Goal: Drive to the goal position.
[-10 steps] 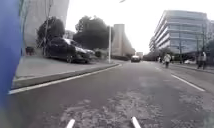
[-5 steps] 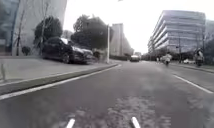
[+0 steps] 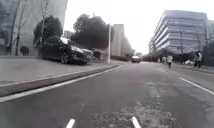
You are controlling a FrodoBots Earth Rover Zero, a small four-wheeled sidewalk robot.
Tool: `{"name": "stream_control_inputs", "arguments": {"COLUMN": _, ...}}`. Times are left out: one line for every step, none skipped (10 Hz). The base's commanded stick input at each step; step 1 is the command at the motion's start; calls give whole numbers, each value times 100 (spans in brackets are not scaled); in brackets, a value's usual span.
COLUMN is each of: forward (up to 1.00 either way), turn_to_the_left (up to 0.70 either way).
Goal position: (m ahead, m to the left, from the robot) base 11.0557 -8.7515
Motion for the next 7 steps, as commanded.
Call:
{"name": "stream_control_inputs", "arguments": {"forward": 70, "turn_to_the_left": -14}}
{"name": "stream_control_inputs", "arguments": {"forward": 70, "turn_to_the_left": -14}}
{"name": "stream_control_inputs", "arguments": {"forward": 70, "turn_to_the_left": -9}}
{"name": "stream_control_inputs", "arguments": {"forward": 70, "turn_to_the_left": 0}}
{"name": "stream_control_inputs", "arguments": {"forward": 70, "turn_to_the_left": 0}}
{"name": "stream_control_inputs", "arguments": {"forward": 70, "turn_to_the_left": 0}}
{"name": "stream_control_inputs", "arguments": {"forward": 70, "turn_to_the_left": 0}}
